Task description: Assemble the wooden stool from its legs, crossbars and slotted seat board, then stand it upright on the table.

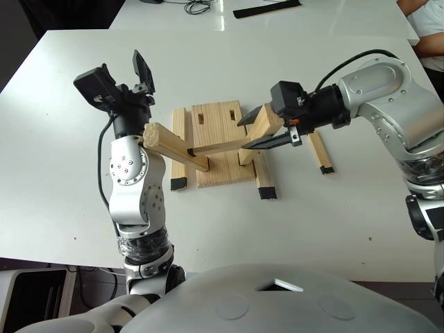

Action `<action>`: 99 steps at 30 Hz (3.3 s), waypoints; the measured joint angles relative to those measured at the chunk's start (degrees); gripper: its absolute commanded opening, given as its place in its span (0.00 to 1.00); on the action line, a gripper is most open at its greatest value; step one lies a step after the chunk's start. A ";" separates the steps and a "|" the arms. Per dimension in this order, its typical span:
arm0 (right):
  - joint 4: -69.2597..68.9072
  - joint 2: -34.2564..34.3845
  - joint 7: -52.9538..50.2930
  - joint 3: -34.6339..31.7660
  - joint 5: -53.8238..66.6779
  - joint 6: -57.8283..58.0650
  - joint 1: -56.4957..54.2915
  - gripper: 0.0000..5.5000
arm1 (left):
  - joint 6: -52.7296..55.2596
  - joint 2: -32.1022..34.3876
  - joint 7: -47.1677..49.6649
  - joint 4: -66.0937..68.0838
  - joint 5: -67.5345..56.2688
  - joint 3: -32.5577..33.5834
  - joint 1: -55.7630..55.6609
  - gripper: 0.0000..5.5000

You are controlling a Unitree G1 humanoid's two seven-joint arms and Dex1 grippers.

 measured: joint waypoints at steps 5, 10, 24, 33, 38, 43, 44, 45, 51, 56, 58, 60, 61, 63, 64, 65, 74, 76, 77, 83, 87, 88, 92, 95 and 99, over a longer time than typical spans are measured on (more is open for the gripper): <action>0.23 0.22 -1.24 -0.34 0.60 0.91 0.74 0.36 | 0.17 -0.12 -0.31 0.16 0.54 -0.11 -0.10 0.65; 0.89 0.53 -2.36 -0.59 0.88 0.94 2.03 0.36 | 0.31 0.40 -2.91 1.65 0.48 -0.11 -0.08 0.65; 2.12 2.38 -4.08 -1.95 1.37 0.40 5.04 0.36 | 2.84 3.15 -7.95 4.11 -1.22 0.40 -1.23 0.65; 0.93 3.71 -6.49 -3.48 2.00 0.37 7.64 0.37 | 3.93 4.22 -9.25 4.04 -2.67 0.85 -1.27 0.65; 0.99 4.08 -6.83 -3.70 2.00 -0.22 8.21 0.37 | 4.07 4.58 -9.56 4.13 -2.70 0.89 -1.41 0.65; 1.02 4.05 -6.97 -3.76 2.01 -1.73 8.95 0.37 | 4.07 4.69 -10.07 4.22 -2.77 0.97 -1.43 0.65; 1.02 4.04 -6.99 -3.76 2.01 -1.97 9.06 0.37 | 4.07 4.68 -10.08 4.22 -2.78 0.97 -1.43 0.65; 1.02 4.05 -7.01 -3.76 2.01 -2.16 9.17 0.37 | 4.07 4.69 -10.09 4.22 -2.78 0.98 -1.43 0.65; 1.08 4.24 -7.16 -3.88 2.02 -2.84 9.56 0.37 | 4.08 4.56 -10.11 4.23 -3.18 1.22 -1.42 0.65; 2.22 7.05 -11.29 -6.96 5.40 -2.33 14.52 0.54 | 4.55 1.18 -10.18 4.12 -11.29 4.57 -1.51 0.65; 2.12 6.59 -13.27 -8.12 6.06 2.61 17.59 0.58 | 4.58 0.73 -10.46 3.63 -14.40 5.87 -2.12 0.65; 1.38 6.65 -15.29 -8.86 7.46 6.76 20.96 0.64 | 4.57 0.71 -11.05 2.52 -16.63 6.70 -2.95 0.65; -0.16 6.60 -15.99 -10.18 8.32 8.02 21.21 0.67 | 4.57 0.88 -11.12 2.34 -17.38 7.04 -3.21 0.65; -3.77 6.26 -17.12 -13.73 10.70 9.73 20.73 0.70 | 4.57 1.22 -11.20 1.94 -18.09 7.76 -3.21 0.65; -5.01 6.23 -17.86 -14.84 11.74 10.77 20.63 0.70 | 4.57 1.48 -11.21 1.91 -18.27 8.10 -3.20 0.65; -6.43 6.20 -18.77 -16.01 13.06 12.25 20.62 0.70 | 4.57 2.09 -11.22 1.88 -18.50 8.68 -3.18 0.65; -10.85 8.77 -27.83 -34.66 41.02 20.23 19.98 0.70 | 5.66 4.53 -9.41 0.25 -24.52 13.64 -5.21 0.65; -8.88 9.29 -32.39 -38.38 49.66 20.46 18.53 0.70 | 5.84 4.57 -8.30 -0.98 -26.94 14.86 -5.63 0.65; -7.79 9.65 -35.26 -39.64 54.24 20.39 17.56 0.70 | 5.95 4.55 -7.25 -1.62 -28.54 15.58 -5.70 0.65; -7.10 11.51 -46.55 -39.61 64.45 17.49 14.62 0.70 | 8.10 5.76 -2.58 -5.39 -35.99 16.88 -7.19 0.65; -11.52 13.71 -48.14 -34.04 53.51 12.74 14.87 0.70 | 11.53 6.37 0.54 -8.68 -39.99 13.67 -7.76 0.65; -12.38 14.26 -48.41 -32.25 49.99 11.58 14.93 0.70 | 12.51 6.66 1.38 -9.89 -40.75 12.65 -7.74 0.65; -16.16 16.38 -51.07 -26.90 39.45 8.17 16.29 0.70 | 17.00 8.57 6.14 -15.44 -44.53 8.86 -7.95 0.65; -18.15 17.46 -52.87 -24.55 34.34 6.71 17.46 0.70 | 19.23 10.46 9.26 -17.53 -46.31 7.39 -9.48 0.65; -18.96 19.85 -54.79 -23.59 30.92 4.96 17.13 0.70 | 19.49 13.54 11.63 -16.82 -49.22 7.38 -16.74 0.65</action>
